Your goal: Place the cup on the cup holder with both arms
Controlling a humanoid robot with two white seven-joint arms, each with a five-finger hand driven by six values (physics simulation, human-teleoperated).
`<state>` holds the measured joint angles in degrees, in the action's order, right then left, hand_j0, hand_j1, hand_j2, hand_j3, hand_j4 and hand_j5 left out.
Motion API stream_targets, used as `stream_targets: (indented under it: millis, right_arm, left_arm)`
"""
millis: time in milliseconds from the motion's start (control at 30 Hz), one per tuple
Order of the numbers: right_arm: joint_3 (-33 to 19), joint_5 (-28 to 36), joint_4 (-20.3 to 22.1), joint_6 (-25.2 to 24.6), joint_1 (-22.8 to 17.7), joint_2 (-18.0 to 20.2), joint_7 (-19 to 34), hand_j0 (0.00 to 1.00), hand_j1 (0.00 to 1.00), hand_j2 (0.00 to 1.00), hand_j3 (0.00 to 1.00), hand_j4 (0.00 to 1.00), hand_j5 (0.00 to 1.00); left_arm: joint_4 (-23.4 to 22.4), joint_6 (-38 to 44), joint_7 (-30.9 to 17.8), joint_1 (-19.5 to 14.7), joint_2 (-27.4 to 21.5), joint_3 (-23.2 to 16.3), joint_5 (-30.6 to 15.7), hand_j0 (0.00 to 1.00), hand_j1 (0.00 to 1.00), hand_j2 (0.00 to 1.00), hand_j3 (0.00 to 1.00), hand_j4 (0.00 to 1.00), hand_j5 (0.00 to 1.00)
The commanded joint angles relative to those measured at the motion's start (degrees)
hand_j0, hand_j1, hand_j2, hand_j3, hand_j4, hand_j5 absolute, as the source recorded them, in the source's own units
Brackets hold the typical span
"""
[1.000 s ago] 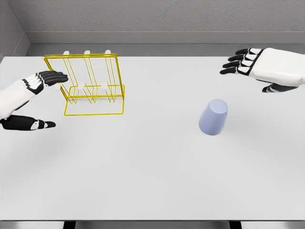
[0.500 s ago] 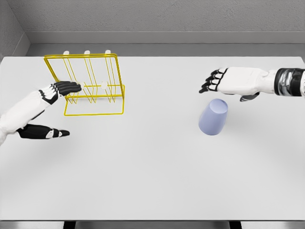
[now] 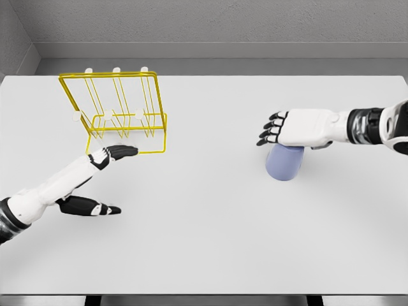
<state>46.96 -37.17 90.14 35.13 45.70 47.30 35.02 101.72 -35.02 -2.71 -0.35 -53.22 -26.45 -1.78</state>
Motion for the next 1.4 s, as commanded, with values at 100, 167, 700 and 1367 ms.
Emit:
stream_targets:
  millis: [100, 167, 700, 1367]
  right_arm:
    - [2.0, -0.89, 0.12, -0.13, -0.09, 0.16, -0.02, 0.99, 0.99, 0.99, 0.99, 0.99, 0.99]
    - [2.0, -0.98, 0.21, -0.13, -0.09, 0.16, -0.02, 0.99, 0.99, 0.99, 0.99, 0.99, 0.99]
    - [2.0, -1.06, 0.3, -0.13, -0.09, 1.39, -0.02, 0.79, 0.79, 0.79, 0.79, 0.79, 0.79]
    - [-0.2, -0.63, 4.52, -0.13, 0.0, 4.12, -0.02, 0.64, 0.64, 0.64, 0.64, 0.64, 0.64]
  left_arm:
    - [-0.39, 0.02, -0.28, -2.2, 0.58, -6.86, -6.65, 1.0, 1.0, 1.0, 1.0, 1.0, 1.0]
    - [-0.21, 0.02, -0.37, -2.72, 1.28, -7.48, -9.29, 1.0, 1.0, 1.0, 1.0, 1.0, 1.0]
    - [-2.41, 16.91, -10.39, -9.49, 9.1, -13.19, -31.35, 1.0, 1.0, 1.0, 1.0, 1.0, 1.0]
    - [-9.26, 16.73, -10.39, -10.28, 10.86, -14.42, -32.32, 1.0, 1.0, 1.0, 1.0, 1.0, 1.0]
